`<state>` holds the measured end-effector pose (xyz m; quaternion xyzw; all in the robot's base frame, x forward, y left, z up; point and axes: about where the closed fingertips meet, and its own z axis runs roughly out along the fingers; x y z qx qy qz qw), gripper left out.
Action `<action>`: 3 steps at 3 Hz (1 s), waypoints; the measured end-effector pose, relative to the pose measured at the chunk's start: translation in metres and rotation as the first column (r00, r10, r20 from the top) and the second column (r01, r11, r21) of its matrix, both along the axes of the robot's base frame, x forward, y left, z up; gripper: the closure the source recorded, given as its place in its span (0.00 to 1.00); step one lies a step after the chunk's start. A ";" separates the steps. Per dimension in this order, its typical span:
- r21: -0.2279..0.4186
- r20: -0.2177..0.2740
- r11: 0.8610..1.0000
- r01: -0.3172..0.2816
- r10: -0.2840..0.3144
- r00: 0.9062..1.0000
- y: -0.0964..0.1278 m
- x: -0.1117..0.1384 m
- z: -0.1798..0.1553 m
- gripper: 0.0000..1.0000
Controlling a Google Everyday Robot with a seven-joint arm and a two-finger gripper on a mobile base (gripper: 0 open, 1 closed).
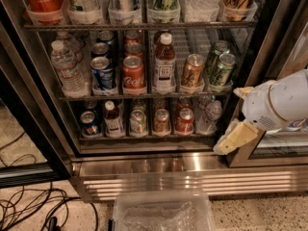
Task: Pick orange can from middle shelf of fridge
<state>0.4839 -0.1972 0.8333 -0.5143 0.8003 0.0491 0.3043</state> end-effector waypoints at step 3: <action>0.260 0.086 0.960 0.101 -0.127 0.988 0.041 0.020 -0.027 0.00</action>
Offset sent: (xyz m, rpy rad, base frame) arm 0.0504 0.0295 -0.0236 0.3536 -0.2304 -0.2059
